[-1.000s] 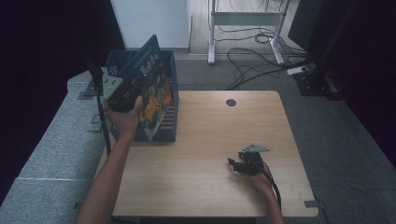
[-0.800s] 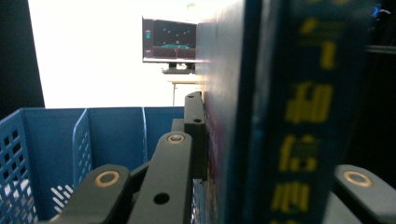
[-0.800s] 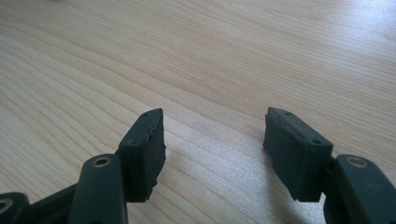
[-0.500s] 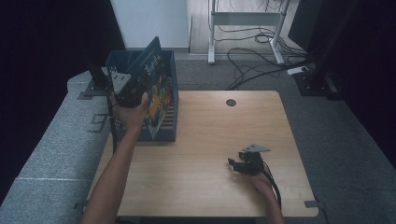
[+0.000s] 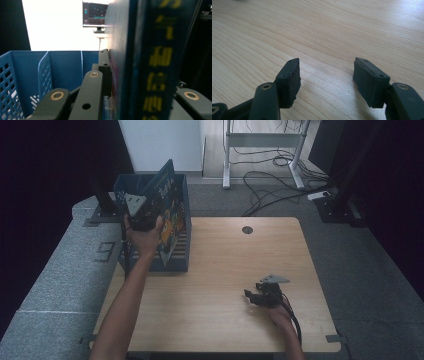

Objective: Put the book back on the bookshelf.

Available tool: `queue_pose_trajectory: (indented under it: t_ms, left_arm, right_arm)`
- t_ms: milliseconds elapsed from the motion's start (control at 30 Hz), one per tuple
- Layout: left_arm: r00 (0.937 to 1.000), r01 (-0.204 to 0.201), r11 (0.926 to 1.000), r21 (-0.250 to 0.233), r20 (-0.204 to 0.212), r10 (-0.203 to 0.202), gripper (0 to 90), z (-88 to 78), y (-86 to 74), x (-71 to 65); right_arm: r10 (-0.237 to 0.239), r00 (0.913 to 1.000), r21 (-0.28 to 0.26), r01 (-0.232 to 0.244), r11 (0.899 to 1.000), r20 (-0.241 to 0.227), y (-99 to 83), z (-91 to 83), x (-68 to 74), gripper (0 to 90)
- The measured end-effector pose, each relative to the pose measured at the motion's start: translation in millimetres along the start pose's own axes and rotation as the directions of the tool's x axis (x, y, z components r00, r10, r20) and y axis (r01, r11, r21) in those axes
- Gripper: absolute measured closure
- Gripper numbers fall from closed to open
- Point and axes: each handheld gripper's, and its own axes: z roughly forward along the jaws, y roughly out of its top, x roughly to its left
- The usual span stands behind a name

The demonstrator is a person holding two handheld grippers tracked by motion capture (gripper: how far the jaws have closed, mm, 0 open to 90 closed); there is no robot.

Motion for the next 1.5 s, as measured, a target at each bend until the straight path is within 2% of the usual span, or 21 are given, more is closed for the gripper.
queue_pose_trajectory:
  t_ms: [133, 233, 333, 500, 633, 800, 1000, 1100, 1267, 1500]
  left_arm:
    - [1.0000, 0.005, 1.0000, 0.005, -0.003, -0.005, 82.0, 5.3, -3.5, -1.1]
    - [0.9998, 0.020, 0.9995, -0.025, 0.003, -0.020, 82.0, 6.9, -4.8, -3.2]
    - [0.9995, 0.030, 0.9993, -0.020, 0.005, -0.030, 82.0, 11.2, -3.7, -5.5]
    - [0.9998, 0.012, 0.9995, -0.030, -0.016, -0.012, 82.1, 17.8, -5.6, -8.6]
    - [0.9994, 0.022, 0.9991, -0.036, -0.025, -0.023, 82.0, 23.6, -8.0, -7.8]
    - [0.9993, 0.014, 0.9987, -0.050, -0.033, -0.015, 82.0, 27.8, -8.8, -9.8]
    - [0.9993, 0.005, 0.9975, -0.071, -0.036, -0.007, 82.1, 27.3, -9.0, -15.5]
    - [0.9990, -0.012, 0.9966, -0.081, -0.043, 0.009, 82.1, 26.4, -8.2, -18.3]
    - [0.9986, -0.014, 0.9939, -0.109, -0.053, 0.008, 82.1, 25.7, -6.9, -21.0]
    - [0.9979, -0.028, 0.9916, -0.126, -0.062, 0.021, 82.0, 28.2, -12.5, -27.4]
  right_arm:
    - [-0.001, 1.0000, 0.001, 0.001, 1.000, -0.003, -0.2, -0.4, -0.3, 37.5]
    - [0.003, 1.0000, -0.001, -0.003, 1.000, -0.005, -0.3, -0.5, -0.6, 37.5]
    - [0.004, 1.0000, -0.002, -0.004, 1.000, -0.007, -0.4, -0.5, -1.0, 37.5]
    - [0.004, 1.0000, -0.002, -0.004, 1.000, -0.007, -0.7, -0.8, -0.6, 37.5]
    - [0.012, 0.9998, -0.004, -0.012, 1.000, -0.013, -1.6, -1.9, -1.3, 37.6]
    - [0.012, 0.9998, -0.004, -0.012, 1.000, -0.013, -2.1, -2.4, -0.9, 37.6]
    - [0.011, 0.9999, -0.004, -0.011, 1.000, -0.010, -2.2, -2.5, -0.4, 37.6]
    - [0.010, 0.9999, -0.004, -0.010, 1.000, -0.008, -2.3, -2.5, -0.1, 37.7]
    - [0.006, 1.0000, -0.004, -0.006, 1.000, -0.007, -2.6, -2.8, 0.3, 37.7]
    - [0.003, 1.0000, -0.003, -0.003, 1.000, -0.007, -2.7, -2.9, 0.6, 37.6]
